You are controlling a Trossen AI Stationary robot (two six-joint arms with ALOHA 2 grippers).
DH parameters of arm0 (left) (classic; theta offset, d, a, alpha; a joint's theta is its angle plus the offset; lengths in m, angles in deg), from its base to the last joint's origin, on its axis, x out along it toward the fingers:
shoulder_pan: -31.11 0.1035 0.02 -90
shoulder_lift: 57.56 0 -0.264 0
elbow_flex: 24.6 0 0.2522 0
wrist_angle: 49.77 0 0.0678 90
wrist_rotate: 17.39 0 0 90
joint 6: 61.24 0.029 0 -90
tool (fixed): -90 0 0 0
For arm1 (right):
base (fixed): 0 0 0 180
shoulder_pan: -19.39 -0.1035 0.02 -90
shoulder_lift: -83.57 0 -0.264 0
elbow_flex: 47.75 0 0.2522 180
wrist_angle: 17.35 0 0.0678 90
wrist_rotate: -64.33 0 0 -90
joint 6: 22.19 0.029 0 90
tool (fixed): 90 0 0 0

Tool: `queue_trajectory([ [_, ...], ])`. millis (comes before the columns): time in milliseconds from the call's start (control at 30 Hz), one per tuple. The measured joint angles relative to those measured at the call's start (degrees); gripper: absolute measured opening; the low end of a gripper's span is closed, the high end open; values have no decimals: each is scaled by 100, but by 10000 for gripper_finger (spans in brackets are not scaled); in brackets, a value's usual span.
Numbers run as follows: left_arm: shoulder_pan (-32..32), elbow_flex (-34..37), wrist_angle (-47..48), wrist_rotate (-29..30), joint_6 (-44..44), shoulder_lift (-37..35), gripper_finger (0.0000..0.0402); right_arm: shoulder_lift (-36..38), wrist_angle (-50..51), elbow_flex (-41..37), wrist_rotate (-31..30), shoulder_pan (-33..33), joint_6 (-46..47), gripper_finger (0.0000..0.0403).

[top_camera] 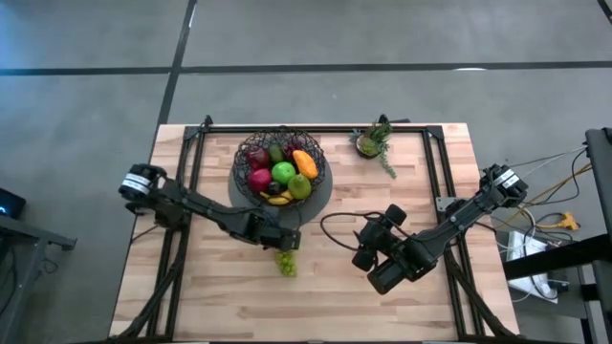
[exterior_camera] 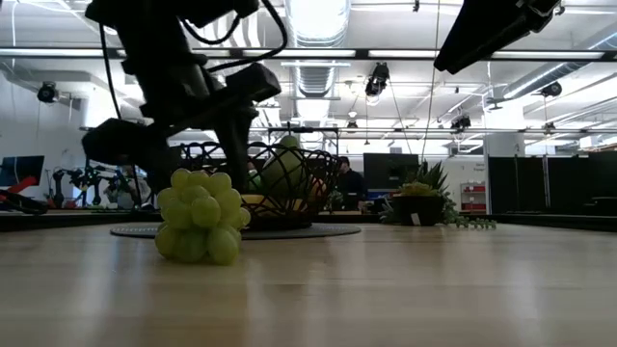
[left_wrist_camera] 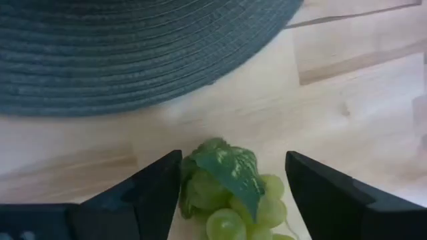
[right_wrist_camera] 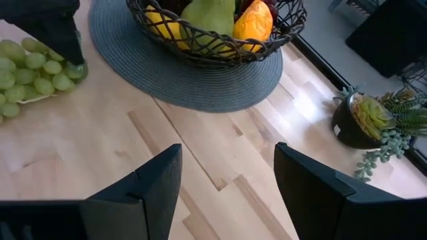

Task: Build produce basket
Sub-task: Put the green grapes into the black wire basket

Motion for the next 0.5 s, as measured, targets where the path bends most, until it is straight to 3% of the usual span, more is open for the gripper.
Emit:
queue_trajectory([
  [233, 33, 58, -155, -95, 147, 49, 192, 0, -73, 0, 0, 0, 1, 221],
  [500, 42, 101, -195, 74, 624, 49, 97, 0, -119, 0, 0, 0, 14, 221],
])
